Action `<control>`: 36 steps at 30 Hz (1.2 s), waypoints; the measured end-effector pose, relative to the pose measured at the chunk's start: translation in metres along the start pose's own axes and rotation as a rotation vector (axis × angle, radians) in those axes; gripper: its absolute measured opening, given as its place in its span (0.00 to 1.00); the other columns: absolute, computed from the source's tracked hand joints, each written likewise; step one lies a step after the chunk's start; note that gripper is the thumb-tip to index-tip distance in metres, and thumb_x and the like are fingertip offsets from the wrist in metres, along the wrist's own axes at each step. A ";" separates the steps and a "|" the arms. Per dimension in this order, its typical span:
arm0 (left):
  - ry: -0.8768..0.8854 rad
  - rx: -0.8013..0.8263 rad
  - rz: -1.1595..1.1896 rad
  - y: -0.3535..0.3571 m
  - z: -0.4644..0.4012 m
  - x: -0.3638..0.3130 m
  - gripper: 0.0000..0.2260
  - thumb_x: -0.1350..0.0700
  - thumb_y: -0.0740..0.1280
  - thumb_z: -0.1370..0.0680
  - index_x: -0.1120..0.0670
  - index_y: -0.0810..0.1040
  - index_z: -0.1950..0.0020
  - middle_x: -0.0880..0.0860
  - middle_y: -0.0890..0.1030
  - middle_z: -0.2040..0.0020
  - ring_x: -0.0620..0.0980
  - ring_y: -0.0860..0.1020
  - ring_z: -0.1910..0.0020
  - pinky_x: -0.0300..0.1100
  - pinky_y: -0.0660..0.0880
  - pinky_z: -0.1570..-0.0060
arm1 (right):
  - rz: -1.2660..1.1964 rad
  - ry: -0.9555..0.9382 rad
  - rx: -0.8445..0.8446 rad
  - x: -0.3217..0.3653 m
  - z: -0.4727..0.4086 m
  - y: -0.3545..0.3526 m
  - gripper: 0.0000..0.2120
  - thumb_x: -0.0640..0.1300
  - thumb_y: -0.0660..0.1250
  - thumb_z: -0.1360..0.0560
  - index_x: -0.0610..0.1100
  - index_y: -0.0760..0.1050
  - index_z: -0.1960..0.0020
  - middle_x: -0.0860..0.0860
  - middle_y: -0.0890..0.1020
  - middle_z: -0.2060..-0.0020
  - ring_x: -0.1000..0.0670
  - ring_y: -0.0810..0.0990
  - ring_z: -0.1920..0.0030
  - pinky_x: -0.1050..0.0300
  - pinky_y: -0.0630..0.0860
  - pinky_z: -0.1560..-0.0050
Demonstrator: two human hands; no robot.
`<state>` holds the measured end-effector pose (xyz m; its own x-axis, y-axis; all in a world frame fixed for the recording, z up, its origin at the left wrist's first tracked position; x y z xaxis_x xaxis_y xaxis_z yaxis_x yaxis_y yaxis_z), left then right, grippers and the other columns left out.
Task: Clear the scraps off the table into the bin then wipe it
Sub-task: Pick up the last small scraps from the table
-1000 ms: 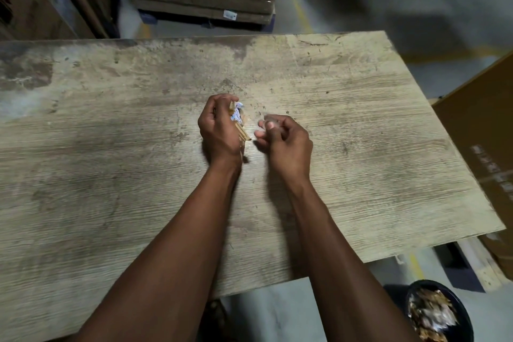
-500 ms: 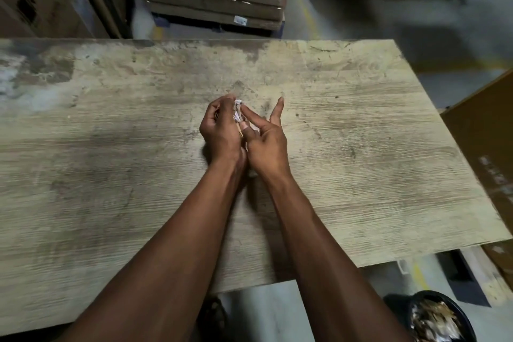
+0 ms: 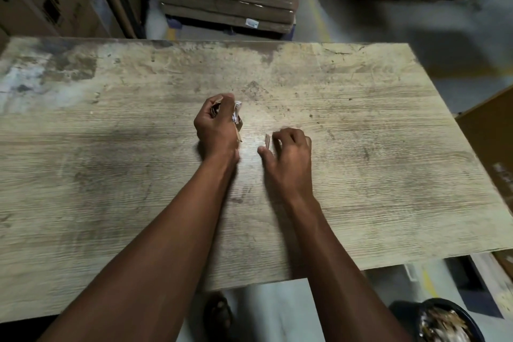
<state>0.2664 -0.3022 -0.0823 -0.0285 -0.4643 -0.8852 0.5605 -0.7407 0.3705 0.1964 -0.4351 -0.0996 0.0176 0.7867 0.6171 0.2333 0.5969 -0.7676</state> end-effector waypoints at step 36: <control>0.086 0.352 -0.133 0.024 0.048 0.020 0.07 0.59 0.70 0.17 0.57 0.86 0.52 0.50 0.88 0.56 0.47 0.85 0.55 0.44 0.81 0.51 | -1.445 0.386 -0.019 0.051 -0.029 0.005 0.25 0.43 0.54 0.21 0.36 0.72 0.28 0.37 0.79 0.32 0.42 0.77 0.30 0.52 0.72 0.27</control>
<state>0.2389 -0.3525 -0.0778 -0.0037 -0.3216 -0.9469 0.2377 -0.9200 0.3116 0.2262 -0.3961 -0.0670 0.0152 -0.5562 0.8309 0.2858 0.7987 0.5294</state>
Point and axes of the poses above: each hand's wrist, its own z-axis away from the middle knuckle, its own y-axis out of the palm, x = y × z, the point moved 1 cm from there along -z, towards the middle knuckle
